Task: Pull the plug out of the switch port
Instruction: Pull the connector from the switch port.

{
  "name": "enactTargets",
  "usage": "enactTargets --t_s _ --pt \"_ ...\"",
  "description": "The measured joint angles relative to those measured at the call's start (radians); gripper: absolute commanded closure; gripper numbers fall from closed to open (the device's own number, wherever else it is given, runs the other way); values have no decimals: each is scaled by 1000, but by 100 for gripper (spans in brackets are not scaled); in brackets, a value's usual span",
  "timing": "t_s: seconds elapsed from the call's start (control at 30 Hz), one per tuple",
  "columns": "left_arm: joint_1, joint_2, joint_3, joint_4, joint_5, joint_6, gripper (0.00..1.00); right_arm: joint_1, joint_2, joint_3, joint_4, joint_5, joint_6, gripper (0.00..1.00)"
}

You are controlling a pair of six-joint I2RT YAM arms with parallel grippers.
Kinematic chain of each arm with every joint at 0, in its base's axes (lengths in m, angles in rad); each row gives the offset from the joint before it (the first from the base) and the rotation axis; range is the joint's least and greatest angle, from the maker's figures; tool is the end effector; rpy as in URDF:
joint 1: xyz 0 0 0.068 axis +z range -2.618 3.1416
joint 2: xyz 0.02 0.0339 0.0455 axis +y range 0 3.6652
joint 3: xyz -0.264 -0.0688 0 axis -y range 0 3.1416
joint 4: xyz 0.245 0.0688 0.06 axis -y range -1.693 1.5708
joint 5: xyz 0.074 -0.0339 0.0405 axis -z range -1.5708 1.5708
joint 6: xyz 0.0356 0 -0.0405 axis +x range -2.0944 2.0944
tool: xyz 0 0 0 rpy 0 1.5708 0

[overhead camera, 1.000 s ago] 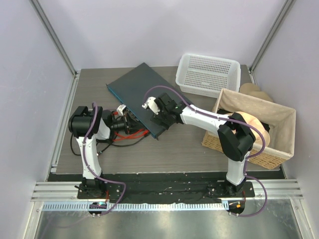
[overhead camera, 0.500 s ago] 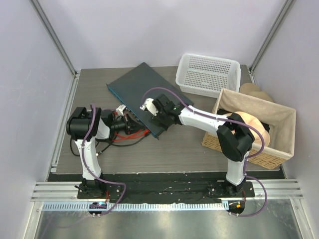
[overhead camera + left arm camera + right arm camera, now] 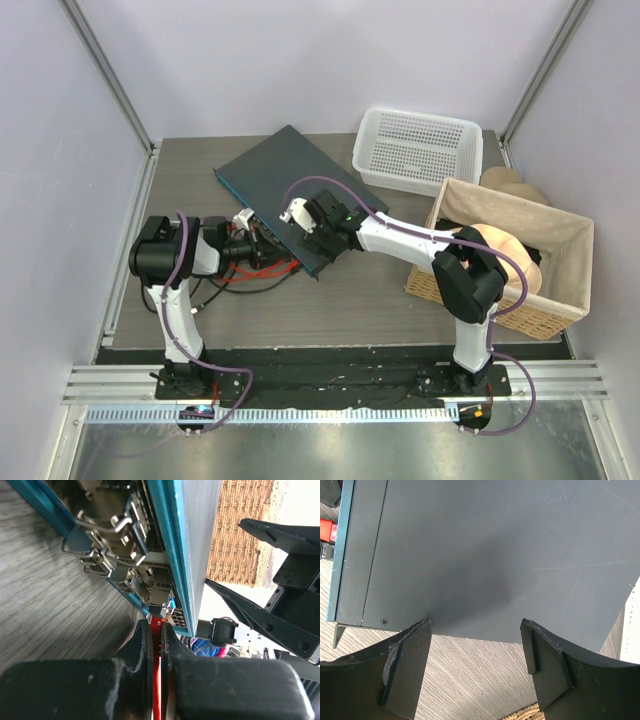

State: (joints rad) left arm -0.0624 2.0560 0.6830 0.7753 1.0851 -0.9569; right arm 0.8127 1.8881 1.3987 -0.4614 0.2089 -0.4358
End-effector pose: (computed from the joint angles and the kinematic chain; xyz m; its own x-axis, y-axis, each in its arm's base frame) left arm 0.3224 -0.0517 0.0676 -0.9437 -0.3234 -0.0694 -0.0220 0.2708 -0.9624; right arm 0.2873 0.2927 0.2135 -0.2424 -0.8566 -0.4555 -0.8051 0.4396 -0.3983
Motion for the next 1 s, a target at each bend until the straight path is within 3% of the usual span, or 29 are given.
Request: enactTargets --t_s 0.67,1.0 --pt "0 -34 -15 -43 -34 47 100 10 3 0 2 7 -8 21" --pt "57 -40 48 -240 15 120 100 14 4 0 5 8 -14 21"
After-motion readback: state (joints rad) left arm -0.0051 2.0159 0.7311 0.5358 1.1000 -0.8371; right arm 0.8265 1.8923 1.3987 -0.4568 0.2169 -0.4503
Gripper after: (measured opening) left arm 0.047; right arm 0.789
